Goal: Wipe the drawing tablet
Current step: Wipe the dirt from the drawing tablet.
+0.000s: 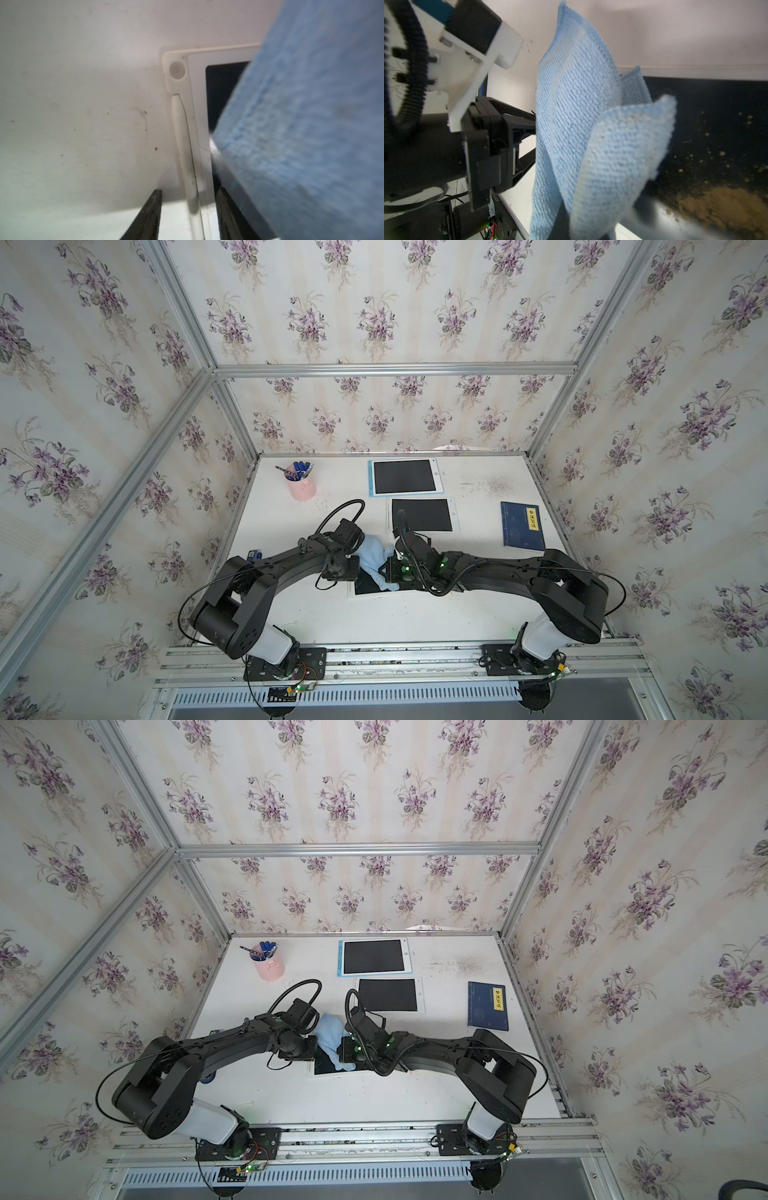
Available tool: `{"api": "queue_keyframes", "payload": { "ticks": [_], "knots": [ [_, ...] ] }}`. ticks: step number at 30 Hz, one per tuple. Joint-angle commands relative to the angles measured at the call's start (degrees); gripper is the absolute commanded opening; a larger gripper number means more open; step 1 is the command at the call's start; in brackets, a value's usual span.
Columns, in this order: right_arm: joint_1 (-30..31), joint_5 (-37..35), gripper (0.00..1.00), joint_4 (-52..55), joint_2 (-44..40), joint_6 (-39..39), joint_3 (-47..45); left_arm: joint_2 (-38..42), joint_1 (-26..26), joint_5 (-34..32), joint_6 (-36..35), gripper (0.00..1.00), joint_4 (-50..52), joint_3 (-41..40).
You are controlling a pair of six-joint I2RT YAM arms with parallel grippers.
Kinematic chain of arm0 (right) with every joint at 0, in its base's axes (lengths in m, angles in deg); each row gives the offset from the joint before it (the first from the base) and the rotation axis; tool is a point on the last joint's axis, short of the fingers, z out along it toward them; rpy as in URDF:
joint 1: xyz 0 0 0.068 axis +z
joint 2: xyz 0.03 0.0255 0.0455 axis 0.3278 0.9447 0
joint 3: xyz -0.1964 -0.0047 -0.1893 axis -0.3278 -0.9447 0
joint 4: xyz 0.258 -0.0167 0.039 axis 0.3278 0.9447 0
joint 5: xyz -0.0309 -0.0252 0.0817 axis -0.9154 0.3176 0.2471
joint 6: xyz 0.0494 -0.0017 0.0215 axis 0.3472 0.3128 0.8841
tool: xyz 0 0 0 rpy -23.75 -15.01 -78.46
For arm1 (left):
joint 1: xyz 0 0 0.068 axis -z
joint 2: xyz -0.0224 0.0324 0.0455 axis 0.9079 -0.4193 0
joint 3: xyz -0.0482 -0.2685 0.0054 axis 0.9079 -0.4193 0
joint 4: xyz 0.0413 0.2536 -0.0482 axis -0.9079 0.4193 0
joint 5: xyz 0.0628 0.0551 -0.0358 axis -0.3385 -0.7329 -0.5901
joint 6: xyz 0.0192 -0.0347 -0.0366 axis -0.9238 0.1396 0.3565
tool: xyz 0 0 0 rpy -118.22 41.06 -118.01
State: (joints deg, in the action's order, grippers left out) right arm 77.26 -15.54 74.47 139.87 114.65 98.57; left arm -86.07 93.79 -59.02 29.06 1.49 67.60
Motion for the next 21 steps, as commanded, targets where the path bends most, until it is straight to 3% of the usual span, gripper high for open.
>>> {"api": "queue_keyframes", "payload": {
  "ticks": [1, 8, 15, 21],
  "knots": [
    [0.71, 0.60, 0.00, -4.21, 1.56, 2.09, -0.43, -1.50, 0.59, -1.95, 1.80, 0.45, 2.12, -0.43],
    [1.15, 0.44, 0.00, -6.99, 6.00, 3.39, -2.11, -0.85, 2.77, -2.40, 4.03, 0.37, 0.62, -2.33],
    [1.20, -1.24, 0.00, -6.37, 9.56, 5.88, -3.18, 0.99, 3.73, -3.19, 5.14, 0.38, 0.72, -3.72],
    [1.21, -3.50, 0.00, -3.85, 7.79, 7.60, -5.45, 1.35, 4.12, -3.50, 5.38, 0.39, 0.86, -4.00]
  ]
}}
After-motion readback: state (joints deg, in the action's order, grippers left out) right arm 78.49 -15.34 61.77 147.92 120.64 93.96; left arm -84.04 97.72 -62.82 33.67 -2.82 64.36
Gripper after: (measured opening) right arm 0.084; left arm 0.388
